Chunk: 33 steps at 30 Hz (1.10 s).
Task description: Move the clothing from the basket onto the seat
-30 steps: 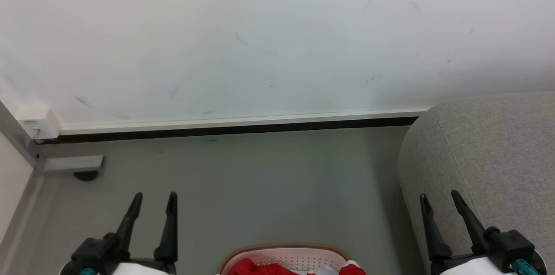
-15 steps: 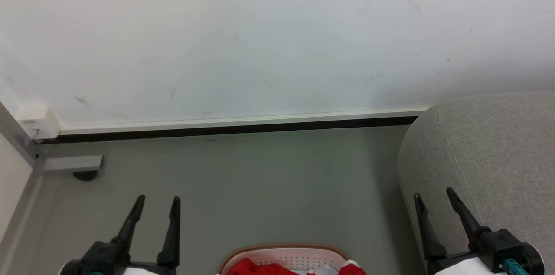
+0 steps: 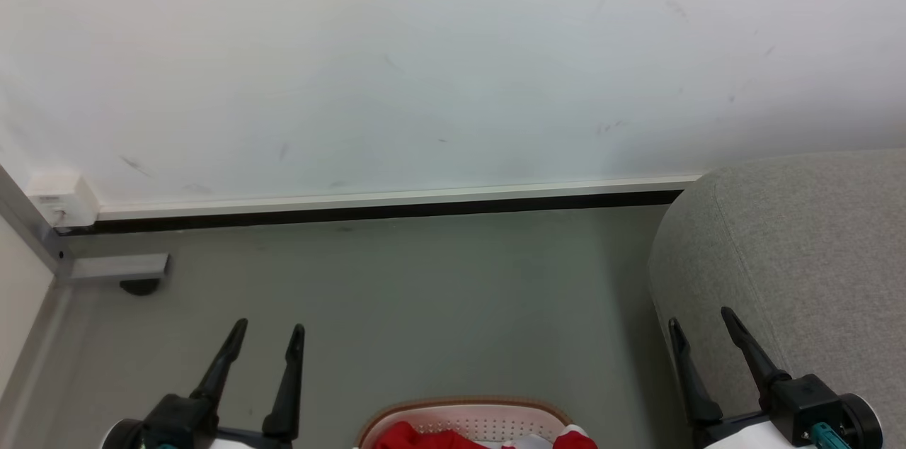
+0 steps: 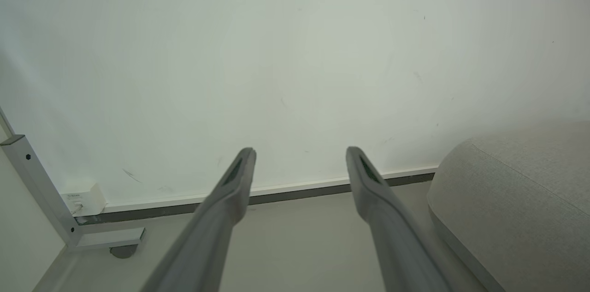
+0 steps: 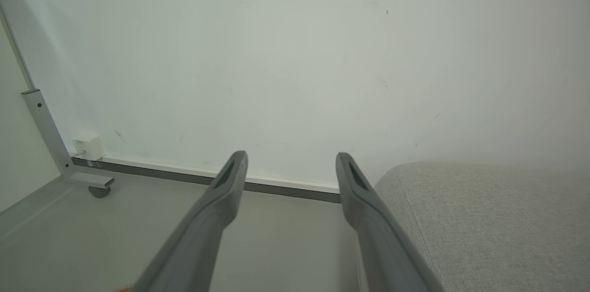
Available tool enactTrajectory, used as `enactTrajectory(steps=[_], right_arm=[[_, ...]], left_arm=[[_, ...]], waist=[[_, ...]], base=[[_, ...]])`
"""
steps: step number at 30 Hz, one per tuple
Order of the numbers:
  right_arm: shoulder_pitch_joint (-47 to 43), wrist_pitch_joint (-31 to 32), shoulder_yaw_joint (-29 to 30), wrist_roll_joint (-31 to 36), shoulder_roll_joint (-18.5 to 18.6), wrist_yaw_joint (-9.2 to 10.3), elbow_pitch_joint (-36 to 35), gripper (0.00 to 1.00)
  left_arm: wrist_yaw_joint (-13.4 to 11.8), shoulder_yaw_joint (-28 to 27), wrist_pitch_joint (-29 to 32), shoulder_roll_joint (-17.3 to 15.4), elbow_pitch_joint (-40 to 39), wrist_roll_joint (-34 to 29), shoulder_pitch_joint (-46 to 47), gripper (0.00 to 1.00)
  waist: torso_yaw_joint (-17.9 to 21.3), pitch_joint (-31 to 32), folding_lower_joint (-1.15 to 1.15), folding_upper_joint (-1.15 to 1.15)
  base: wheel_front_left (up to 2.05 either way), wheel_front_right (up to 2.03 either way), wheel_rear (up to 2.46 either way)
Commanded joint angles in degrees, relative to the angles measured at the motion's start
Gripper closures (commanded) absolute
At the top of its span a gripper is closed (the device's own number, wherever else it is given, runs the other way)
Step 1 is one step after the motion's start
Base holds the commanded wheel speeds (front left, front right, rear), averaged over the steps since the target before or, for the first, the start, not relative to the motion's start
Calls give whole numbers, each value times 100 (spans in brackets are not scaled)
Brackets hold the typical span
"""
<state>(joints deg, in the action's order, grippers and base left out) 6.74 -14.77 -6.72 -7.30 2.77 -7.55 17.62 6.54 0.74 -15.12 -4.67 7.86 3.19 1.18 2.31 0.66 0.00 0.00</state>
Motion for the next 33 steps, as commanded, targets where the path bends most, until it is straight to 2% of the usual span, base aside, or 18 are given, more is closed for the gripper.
enactTrajectory(steps=[1, 17, 33], right_arm=[[56, -35, 10, -59, 1, 13, 15, 0], [96, -44, 20, -93, 1, 13, 14, 0], [191, -33, 112, -219, 4, 13, -94, 0]], left_arm=[[10, -18, -6, -17, 16, 10, 26, 0], [43, -64, -6, 58, 63, 104, 40, 0], [80, 286, -5, 42, 541, 52, 235, 0]], waist=[[-3, 2, 0, 0], [72, -6, 0, 0], [531, -333, 0, 0]], base=[[0, 0, 0], [0, 0, 0], [0, 0, 0]])
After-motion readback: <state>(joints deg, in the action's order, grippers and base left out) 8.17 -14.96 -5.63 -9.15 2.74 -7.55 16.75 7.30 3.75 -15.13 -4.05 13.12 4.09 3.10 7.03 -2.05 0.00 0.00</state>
